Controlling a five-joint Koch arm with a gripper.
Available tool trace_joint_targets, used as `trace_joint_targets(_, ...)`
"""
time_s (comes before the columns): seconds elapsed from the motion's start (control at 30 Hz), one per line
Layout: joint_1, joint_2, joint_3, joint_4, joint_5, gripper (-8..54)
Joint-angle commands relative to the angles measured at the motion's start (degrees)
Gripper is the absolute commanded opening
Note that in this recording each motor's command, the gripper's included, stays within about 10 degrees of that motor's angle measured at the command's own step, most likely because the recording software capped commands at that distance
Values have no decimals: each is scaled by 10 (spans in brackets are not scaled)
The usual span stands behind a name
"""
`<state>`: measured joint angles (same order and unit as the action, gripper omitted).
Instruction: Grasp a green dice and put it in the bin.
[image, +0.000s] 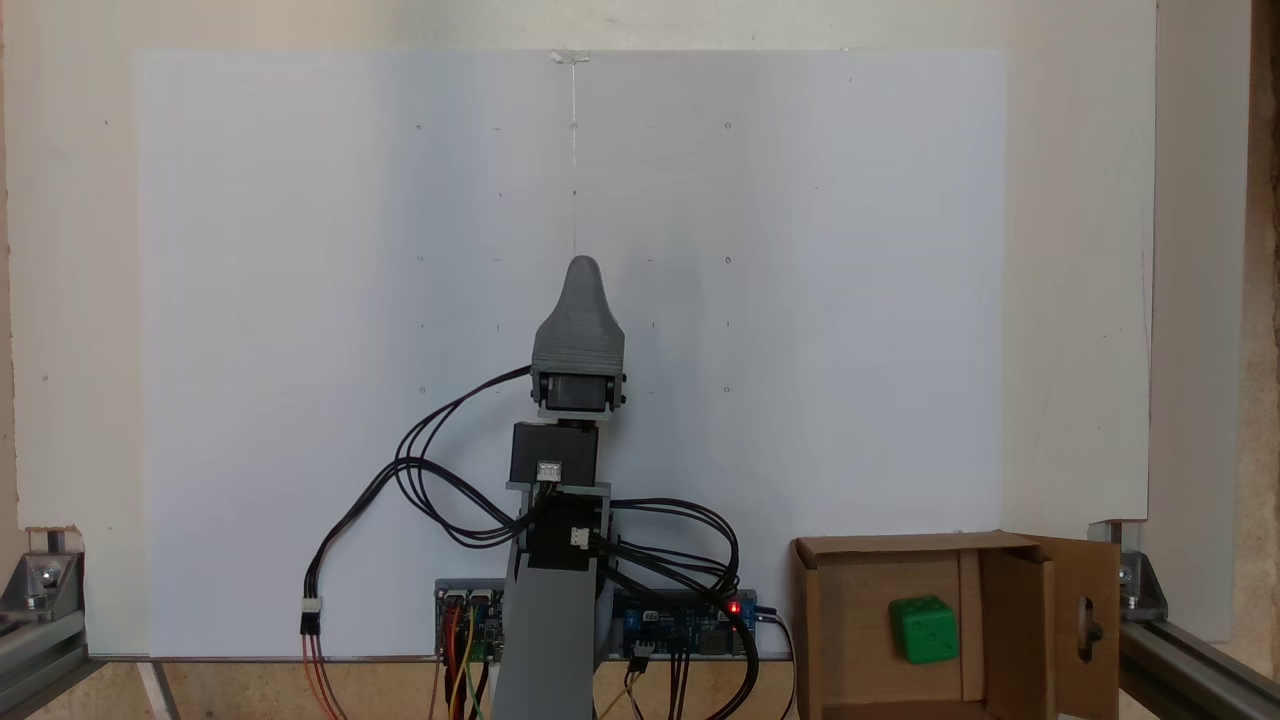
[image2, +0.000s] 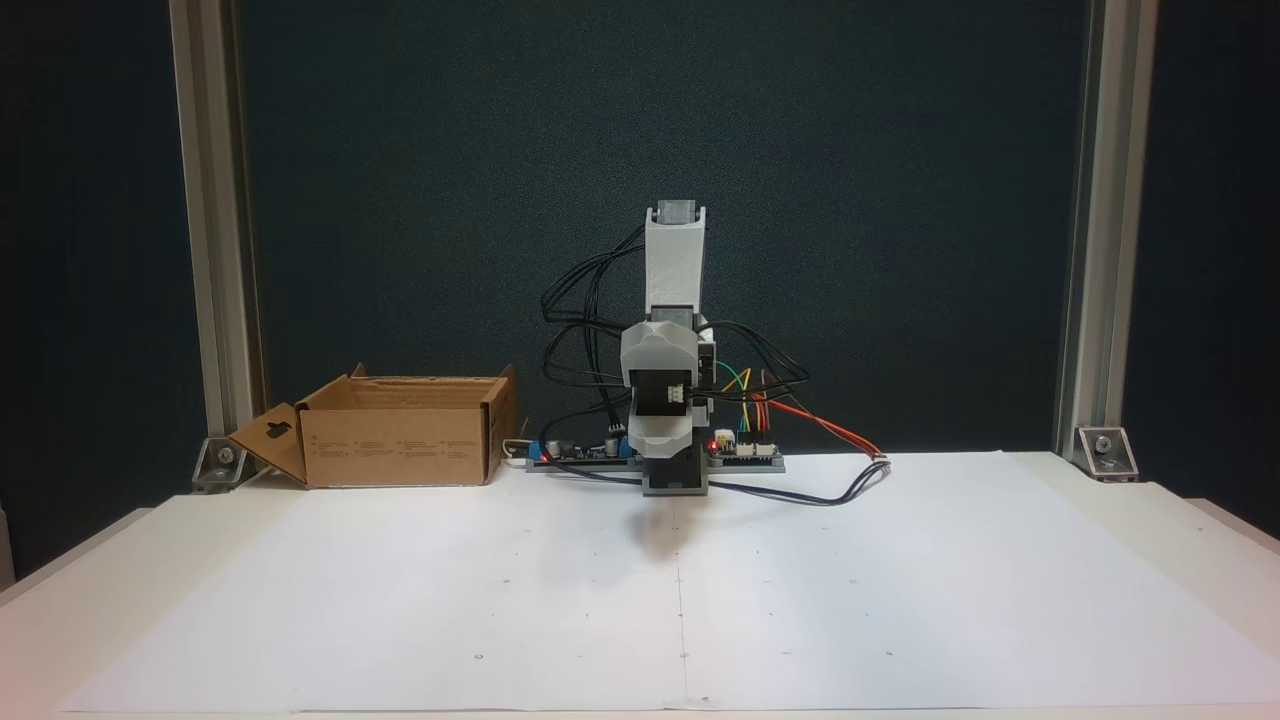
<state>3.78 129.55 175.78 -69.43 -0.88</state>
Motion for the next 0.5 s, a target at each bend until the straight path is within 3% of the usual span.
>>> trace_joint_targets(0.0,0,62,23,-40,20,444)
trace_joint_targets(0.47,-3,61,34,-43,20,447)
